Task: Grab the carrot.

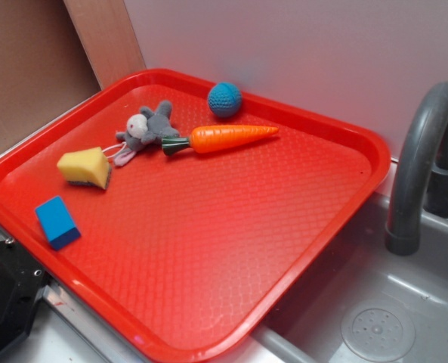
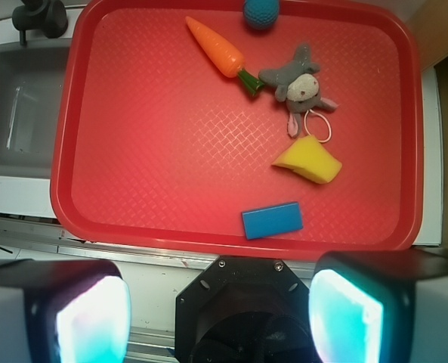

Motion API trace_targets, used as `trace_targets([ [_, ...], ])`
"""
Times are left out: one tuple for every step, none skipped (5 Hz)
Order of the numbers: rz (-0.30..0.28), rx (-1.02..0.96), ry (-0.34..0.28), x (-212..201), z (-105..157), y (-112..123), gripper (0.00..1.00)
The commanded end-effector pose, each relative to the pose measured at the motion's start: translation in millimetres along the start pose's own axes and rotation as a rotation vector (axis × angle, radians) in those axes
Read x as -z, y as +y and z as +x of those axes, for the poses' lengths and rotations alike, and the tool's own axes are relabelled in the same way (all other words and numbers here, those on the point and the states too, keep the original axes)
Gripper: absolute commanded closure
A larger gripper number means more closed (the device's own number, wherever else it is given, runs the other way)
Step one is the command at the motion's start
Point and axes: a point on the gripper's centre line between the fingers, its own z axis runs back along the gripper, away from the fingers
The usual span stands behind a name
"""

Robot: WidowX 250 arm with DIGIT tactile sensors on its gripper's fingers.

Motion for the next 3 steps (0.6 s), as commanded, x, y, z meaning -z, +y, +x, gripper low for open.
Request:
trace_targets([
  [0.000, 0.000, 0.000, 0, 0, 0, 0.00],
  [0.033, -0.013, 0.030, 12, 41, 4, 0.00],
  [0.075, -0.021, 0.029, 25, 81, 8, 0.00],
])
